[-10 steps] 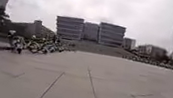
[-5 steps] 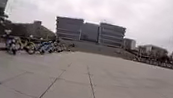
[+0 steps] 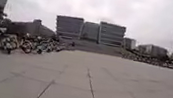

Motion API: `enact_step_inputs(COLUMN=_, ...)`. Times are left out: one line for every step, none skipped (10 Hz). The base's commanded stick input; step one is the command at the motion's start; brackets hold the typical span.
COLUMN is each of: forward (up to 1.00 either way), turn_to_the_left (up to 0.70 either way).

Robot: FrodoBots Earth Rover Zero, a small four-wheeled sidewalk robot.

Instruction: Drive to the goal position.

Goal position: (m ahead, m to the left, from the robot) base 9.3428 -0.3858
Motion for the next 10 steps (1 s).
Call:
enact_step_inputs(forward=0.7, turn_to_the_left=0.0)
enact_step_inputs(forward=0.7, turn_to_the_left=0.0)
enact_step_inputs(forward=0.7, turn_to_the_left=0.0)
enact_step_inputs(forward=0.7, turn_to_the_left=0.0)
enact_step_inputs(forward=0.7, turn_to_the_left=0.0)
enact_step_inputs(forward=0.7, turn_to_the_left=0.0)
enact_step_inputs(forward=0.7, turn_to_the_left=0.0)
enact_step_inputs(forward=0.7, turn_to_the_left=0.0)
enact_step_inputs(forward=0.7, turn_to_the_left=0.0)
enact_step_inputs(forward=0.7, turn_to_the_left=0.0)
